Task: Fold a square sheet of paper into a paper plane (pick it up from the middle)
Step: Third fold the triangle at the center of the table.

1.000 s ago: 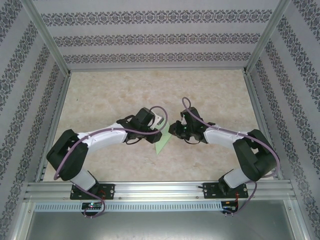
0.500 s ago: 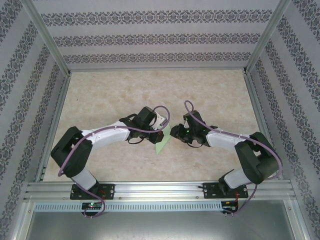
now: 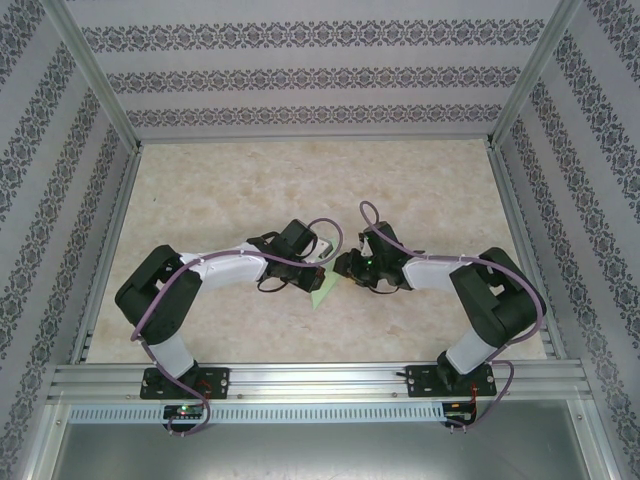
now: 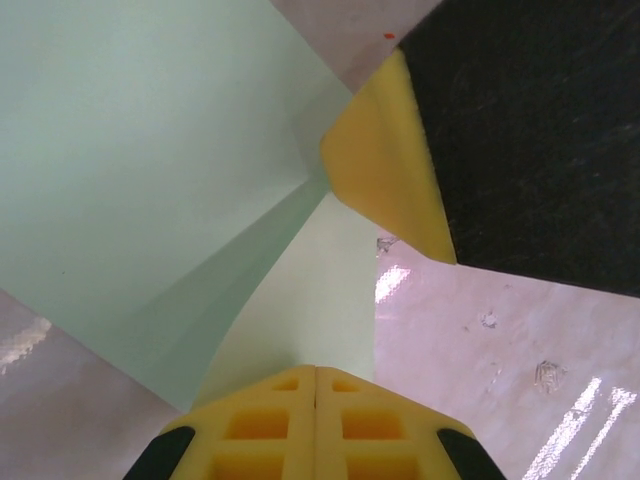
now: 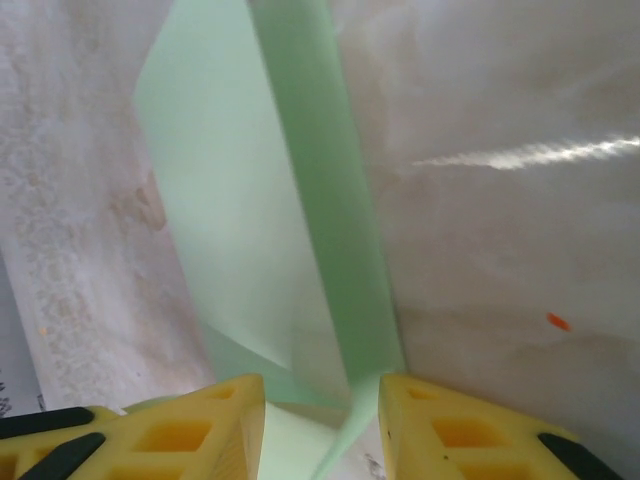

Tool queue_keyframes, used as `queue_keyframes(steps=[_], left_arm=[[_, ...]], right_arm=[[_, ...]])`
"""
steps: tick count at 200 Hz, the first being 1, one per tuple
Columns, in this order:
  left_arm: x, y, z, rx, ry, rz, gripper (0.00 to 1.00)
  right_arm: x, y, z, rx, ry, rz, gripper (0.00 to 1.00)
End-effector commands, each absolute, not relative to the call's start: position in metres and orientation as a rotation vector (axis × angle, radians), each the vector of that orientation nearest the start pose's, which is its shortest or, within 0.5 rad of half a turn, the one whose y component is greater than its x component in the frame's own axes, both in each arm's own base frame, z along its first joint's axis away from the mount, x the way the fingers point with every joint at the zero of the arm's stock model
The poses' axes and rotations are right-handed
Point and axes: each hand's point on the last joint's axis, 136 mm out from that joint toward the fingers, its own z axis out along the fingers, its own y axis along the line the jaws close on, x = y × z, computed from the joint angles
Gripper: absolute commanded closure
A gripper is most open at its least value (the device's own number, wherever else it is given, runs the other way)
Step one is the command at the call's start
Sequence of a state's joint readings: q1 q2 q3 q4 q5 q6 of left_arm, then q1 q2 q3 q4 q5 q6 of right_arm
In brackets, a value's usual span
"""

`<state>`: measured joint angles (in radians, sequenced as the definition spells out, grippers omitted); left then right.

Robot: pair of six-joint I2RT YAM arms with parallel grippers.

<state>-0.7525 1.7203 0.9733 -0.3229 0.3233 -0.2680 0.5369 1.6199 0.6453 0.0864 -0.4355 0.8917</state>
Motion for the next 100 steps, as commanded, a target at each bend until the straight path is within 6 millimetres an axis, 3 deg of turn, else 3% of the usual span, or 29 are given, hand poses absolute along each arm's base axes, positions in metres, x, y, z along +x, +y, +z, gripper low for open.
queue_keyframes(steps=[1,41,100], left_arm=[[0.256,-0.303,0.043,0.74,2.654,-0.711,0.97],[0.257,-0.297,0.038,0.72,2.664,-0.666,0.97],[0.26,-0.29,0.047,0.694,2.628,-0.631,0.96]], right_arm=[[0.288,0.268,0.049,0.189,2.629,1.165,0.65],[0.287,0.276,0.044,0.136,2.646,1.198,0.66],[0.283,0.284,0.038,-0.012,2.661,1.235,0.65]])
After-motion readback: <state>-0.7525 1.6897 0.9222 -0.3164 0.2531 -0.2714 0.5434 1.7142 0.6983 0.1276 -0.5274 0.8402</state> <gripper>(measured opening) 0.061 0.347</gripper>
